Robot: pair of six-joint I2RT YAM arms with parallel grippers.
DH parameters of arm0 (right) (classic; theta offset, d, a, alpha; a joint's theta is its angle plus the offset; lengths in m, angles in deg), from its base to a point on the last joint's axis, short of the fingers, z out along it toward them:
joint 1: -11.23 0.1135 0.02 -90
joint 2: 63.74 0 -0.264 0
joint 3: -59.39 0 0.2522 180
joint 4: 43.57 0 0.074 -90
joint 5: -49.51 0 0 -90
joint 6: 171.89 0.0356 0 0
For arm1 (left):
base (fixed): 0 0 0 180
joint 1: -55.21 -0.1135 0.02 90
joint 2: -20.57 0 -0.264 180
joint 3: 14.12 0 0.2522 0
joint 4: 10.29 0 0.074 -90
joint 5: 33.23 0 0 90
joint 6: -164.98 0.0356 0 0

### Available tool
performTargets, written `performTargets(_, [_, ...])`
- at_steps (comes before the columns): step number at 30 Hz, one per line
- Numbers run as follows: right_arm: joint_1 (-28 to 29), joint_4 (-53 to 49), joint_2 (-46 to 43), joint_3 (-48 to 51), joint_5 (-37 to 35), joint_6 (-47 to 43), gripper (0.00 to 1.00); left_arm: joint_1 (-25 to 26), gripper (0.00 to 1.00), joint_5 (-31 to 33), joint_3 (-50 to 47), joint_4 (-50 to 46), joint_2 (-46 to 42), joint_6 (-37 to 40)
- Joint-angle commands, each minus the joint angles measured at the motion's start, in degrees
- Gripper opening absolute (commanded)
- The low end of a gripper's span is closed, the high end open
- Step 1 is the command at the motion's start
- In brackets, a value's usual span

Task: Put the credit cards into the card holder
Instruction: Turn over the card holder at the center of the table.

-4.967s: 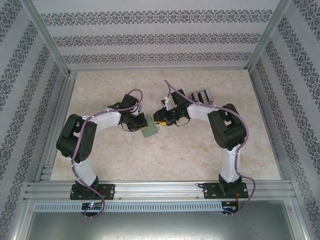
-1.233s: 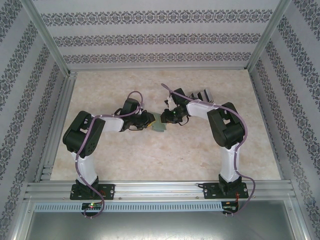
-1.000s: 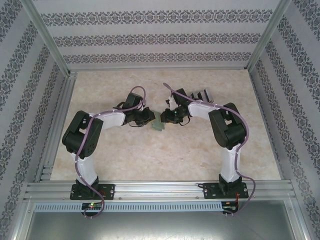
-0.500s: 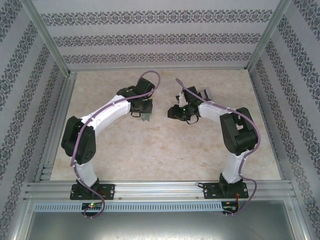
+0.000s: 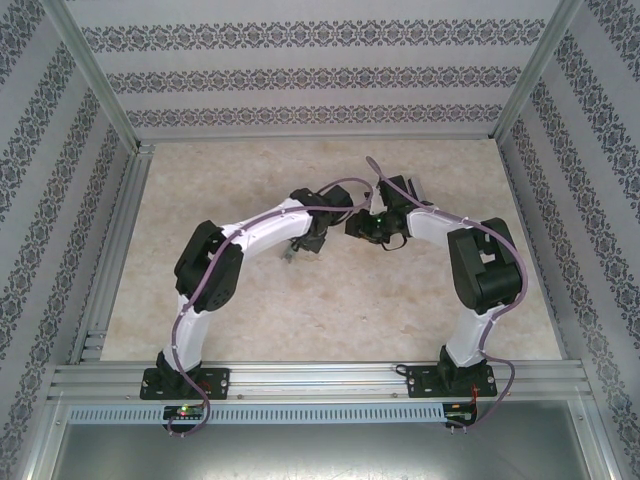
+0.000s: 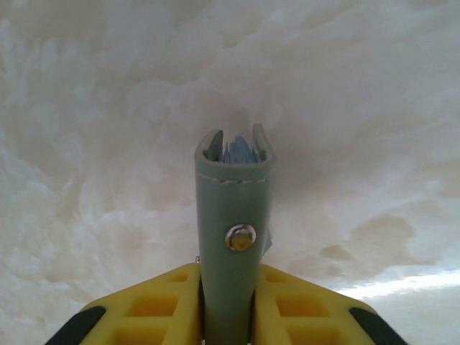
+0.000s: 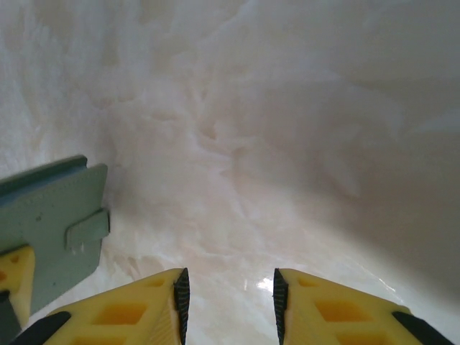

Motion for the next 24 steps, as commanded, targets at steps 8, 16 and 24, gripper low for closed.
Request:
performTargets(8, [-2.33,0.55,-4.0,1.13,1.44,0.02,0.39,4.37,0.44,-10.93,2.1,-0.33,1.31,-3.7])
performTargets(16, [-2.96,-2.24,-4.22,0.41,1.65,-1.88,0.39,4.24,0.46,-14.05,-5.41,4.92,-7.87,-7.04])
performTargets(24, [2.97,-6.25,4.27,-7.13,5.45,-3.73,0.38,-0.97,0.39,-29.87,-21.31,20.55,-16.16,-18.51])
